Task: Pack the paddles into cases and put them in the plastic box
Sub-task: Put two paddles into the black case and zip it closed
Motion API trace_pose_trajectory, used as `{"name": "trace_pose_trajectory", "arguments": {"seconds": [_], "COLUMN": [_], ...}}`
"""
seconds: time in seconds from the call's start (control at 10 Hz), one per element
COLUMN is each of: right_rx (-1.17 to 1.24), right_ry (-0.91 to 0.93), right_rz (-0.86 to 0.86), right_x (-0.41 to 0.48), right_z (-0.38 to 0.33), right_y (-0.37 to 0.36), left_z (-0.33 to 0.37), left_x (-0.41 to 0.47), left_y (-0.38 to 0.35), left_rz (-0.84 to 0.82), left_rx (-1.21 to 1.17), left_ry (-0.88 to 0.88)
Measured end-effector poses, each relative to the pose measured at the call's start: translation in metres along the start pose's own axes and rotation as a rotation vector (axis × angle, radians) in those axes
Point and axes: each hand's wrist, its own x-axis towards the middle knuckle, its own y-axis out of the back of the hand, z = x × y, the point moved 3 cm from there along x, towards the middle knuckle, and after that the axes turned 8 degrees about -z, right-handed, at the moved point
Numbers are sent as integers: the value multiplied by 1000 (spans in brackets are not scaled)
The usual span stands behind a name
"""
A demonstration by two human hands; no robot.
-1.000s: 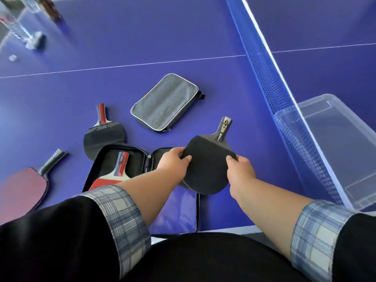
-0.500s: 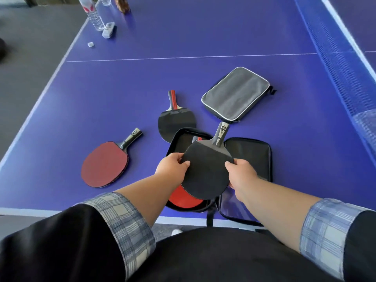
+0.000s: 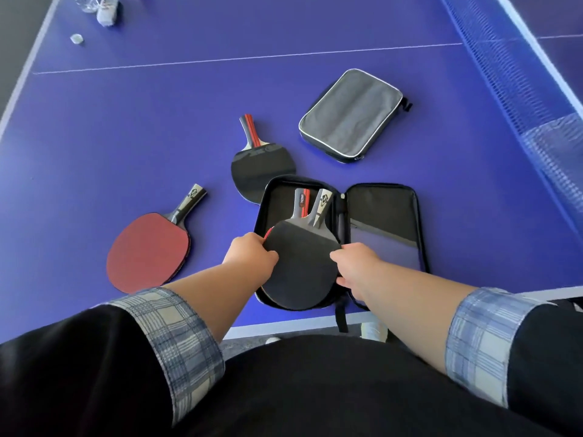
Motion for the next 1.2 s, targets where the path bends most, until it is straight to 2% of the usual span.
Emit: {"name": "trace_pose_trajectory", "arguments": {"seconds": [0.1, 0.4, 0.6, 0.8, 1.0, 1.2], "right_rx": [-53, -127, 23, -213, -308, -412], "right_ry": [45, 72, -27, 117, 207, 275], "right_rz": [59, 51, -110, 26, 119, 102], "right_x": [1, 0, 1, 7, 13, 26], "right_z": [2, 1, 6, 0, -3, -20], "right_y": [-1, -9, -2, 36, 75, 95], "left_z": [-1, -4, 5, 29, 62, 81], "left_x": [0, 2, 2, -2, 2, 3], "left_y": [5, 3, 0, -23, -45, -53], "left_rz": [-8, -37, -38, -92, -82, -13], "left_rx": [19, 78, 144, 47, -26, -137], "left_ry": [4, 23, 29, -28, -97, 28]}}
